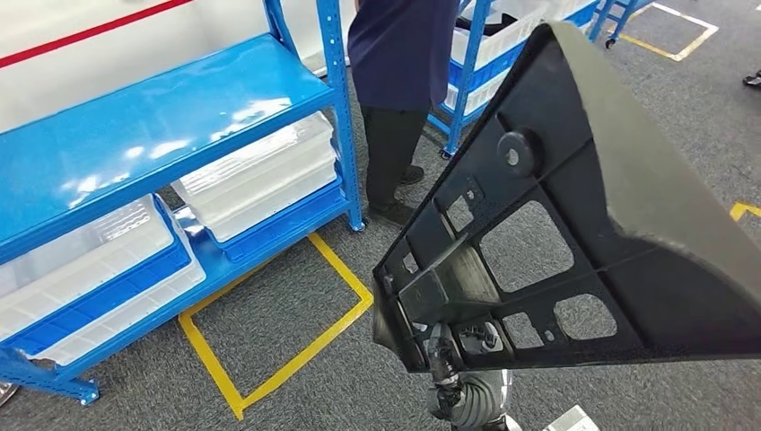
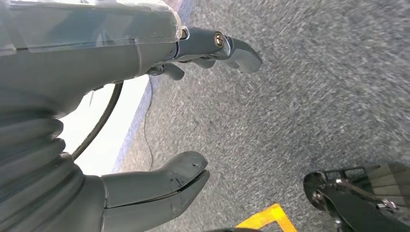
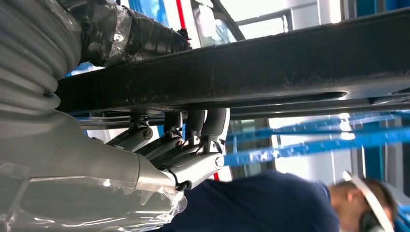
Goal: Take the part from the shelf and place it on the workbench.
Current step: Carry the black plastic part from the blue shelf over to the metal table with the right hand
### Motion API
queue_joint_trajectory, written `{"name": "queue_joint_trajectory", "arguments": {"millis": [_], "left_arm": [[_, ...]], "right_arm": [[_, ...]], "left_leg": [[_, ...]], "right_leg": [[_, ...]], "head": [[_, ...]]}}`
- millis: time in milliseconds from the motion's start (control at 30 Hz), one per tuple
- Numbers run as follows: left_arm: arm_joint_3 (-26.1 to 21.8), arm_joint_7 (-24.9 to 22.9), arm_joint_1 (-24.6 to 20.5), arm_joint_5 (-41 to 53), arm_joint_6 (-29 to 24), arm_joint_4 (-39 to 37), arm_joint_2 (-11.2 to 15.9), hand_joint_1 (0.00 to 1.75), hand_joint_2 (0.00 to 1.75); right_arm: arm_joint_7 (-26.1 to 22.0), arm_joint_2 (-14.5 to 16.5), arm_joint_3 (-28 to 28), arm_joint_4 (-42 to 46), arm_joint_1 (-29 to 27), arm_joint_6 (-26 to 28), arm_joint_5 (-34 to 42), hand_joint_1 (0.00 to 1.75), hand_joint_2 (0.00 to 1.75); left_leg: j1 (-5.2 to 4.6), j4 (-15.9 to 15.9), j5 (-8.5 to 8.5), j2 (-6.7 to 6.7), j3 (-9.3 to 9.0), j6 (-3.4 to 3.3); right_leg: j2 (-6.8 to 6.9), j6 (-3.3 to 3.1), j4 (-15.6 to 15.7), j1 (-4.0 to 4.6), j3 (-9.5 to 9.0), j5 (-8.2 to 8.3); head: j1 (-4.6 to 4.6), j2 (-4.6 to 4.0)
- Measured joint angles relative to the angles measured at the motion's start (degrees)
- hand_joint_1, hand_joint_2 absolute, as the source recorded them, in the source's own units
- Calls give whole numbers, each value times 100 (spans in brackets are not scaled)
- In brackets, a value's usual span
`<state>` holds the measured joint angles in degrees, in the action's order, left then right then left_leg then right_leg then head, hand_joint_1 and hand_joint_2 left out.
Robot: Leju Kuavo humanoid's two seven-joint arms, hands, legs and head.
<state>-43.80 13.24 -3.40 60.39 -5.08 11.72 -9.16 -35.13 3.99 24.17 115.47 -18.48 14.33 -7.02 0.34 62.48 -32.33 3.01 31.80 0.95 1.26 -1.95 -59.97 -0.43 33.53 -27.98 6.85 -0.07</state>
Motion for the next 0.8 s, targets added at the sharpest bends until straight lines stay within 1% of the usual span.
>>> {"name": "queue_joint_trajectory", "arguments": {"millis": [33,67,100,133,167,200,233,267,300,333,367,400,433,467,500,533,567,600,633,667,700,733,767,800], "left_arm": [[0,-2,3,2,0,0,0,0,175],[0,-3,9,4,0,-1,0,0,175],[-1,-6,14,9,1,-1,0,0,175],[-1,-8,19,14,1,-1,0,0,175],[-2,-8,22,21,1,-1,0,0,175],[-2,-9,21,30,1,0,0,0,175],[-3,-8,21,37,1,0,2,0,175],[-4,-8,18,44,1,0,8,0,175],[-5,-7,16,50,1,0,10,0,175],[-6,-6,12,54,1,0,13,0,175],[-7,-5,6,57,2,0,14,0,175],[-7,-4,2,61,2,0,11,0,175],[-7,-5,0,63,3,0,2,0,175],[-7,-5,1,64,2,0,-6,0,175],[-7,-6,4,66,2,0,-13,0,175],[-8,-6,7,67,2,0,-21,0,175],[-8,-6,10,69,2,0,-19,0,175],[-9,-6,13,72,3,0,-19,0,175],[-9,-6,15,75,3,0,-19,0,175],[-10,-6,14,78,3,0,-19,0,175],[-10,-6,10,80,4,0,-20,0,175],[-11,-6,5,81,4,0,-22,0,175],[-11,-6,2,82,5,0,-25,0,175],[-11,-5,0,82,5,0,-26,0,175]], "right_arm": [[0,5,-3,0,-3,-6,0,175,175],[1,9,-7,-1,-5,-16,1,175,175],[1,13,-11,-1,-7,-28,3,175,175],[1,16,-15,-2,-10,-42,10,175,175],[1,18,-20,-2,-11,-59,22,175,175],[0,21,-23,-2,-12,-75,35,175,175],[-1,25,-27,-2,-13,-94,48,175,175],[-3,29,-30,-2,-13,-112,58,175,175],[-5,33,-33,-2,-13,-128,63,175,175],[-7,36,-37,-2,-13,-142,70,175,175],[-8,38,-42,-2,-13,-151,75,175,175],[-9,41,-46,-2,-15,-156,78,175,175],[-9,43,-53,0,-18,-157,80,175,175],[-10,45,-59,2,-21,-158,80,175,175],[-11,46,-64,4,-21,-162,80,175,175],[-10,46,-67,5,-22,-167,80,175,175],[-9,46,-69,4,-21,-172,81,175,175],[-8,46,-69,0,-20,-178,82,175,175],[-7,46,-69,-4,-21,-182,83,175,175],[-7,46,-70,-9,-22,-187,85,175,175],[-7,46,-72,-11,-22,-197,90,175,175],[-7,46,-75,-13,-23,-211,96,175,175],[-8,46,-78,-14,-23,-228,107,175,175],[-8,49,-81,-14,-24,-246,121,175,175]], "left_leg": [[9,342,-205,-122,140,17],[12,729,-394,-193,305,24],[13,1040,-504,-225,440,22],[12,1176,-502,-241,495,9],[10,1092,-385,-257,447,-14],[4,790,-176,-299,298,-49],[-3,388,29,-409,107,-93],[-8,23,184,-551,-60,-134],[-15,-244,266,-674,-180,-163],[-21,-371,277,-757,-229,-178],[-29,-407,277,-759,-241,-182],[-35,-447,292,-708,-253,-189],[-20,-487,322,-637,-262,-204],[-5,-538,360,-566,-273,-227],[10,-588,397,-485,-279,-254],[19,-615,422,-403,-274,-273],[8,-616,432,-331,-256,-288],[0,-602,434,-248,-231,-293],[-5,-584,432,-166,-208,-293],[-8,-568,429,-85,-189,-291],[-9,-554,424,-11,-177,-287],[-10,-541,417,53,-174,-277],[-19,-530,407,109,-174,-261],[-29,-519,397,154,-178,-237]], "right_leg": [[-53,-19,0,0,17,13],[-114,-33,-4,4,34,24],[-178,-42,-9,12,49,32],[-246,-46,-18,21,58,38],[-317,-46,-27,29,61,42],[-389,-44,-34,36,57,45],[-455,-37,-39,36,52,50],[-514,-21,-45,39,56,60],[-570,4,-48,29,71,76],[-623,38,-48,11,98,98],[-680,81,-40,-4,125,127],[-745,126,-21,-19,144,158],[-768,163,-18,-20,154,169],[-704,193,-67,-3,183,124],[-584,217,-224,14,257,5],[-425,234,-496,22,379,-176],[-284,255,-848,22,540,-381],[-211,275,-1196,8,691,-545],[-175,290,-1418,-8,775,-618],[-152,302,-1442,-20,755,-586],[-123,304,-1242,-28,617,-461],[-60,298,-865,-31,380,-287],[37,275,-469,-12,142,-166],[112,246,-153,7,-35,-82]], "head": [[1,0],[0,0],[1,0],[1,0],[1,0],[1,0],[1,0],[2,0],[2,0],[2,0],[1,0],[1,0],[1,0],[4,0],[4,0],[6,0],[8,0],[6,0],[8,0],[7,0],[7,0],[8,0],[6,0],[7,0]]}}
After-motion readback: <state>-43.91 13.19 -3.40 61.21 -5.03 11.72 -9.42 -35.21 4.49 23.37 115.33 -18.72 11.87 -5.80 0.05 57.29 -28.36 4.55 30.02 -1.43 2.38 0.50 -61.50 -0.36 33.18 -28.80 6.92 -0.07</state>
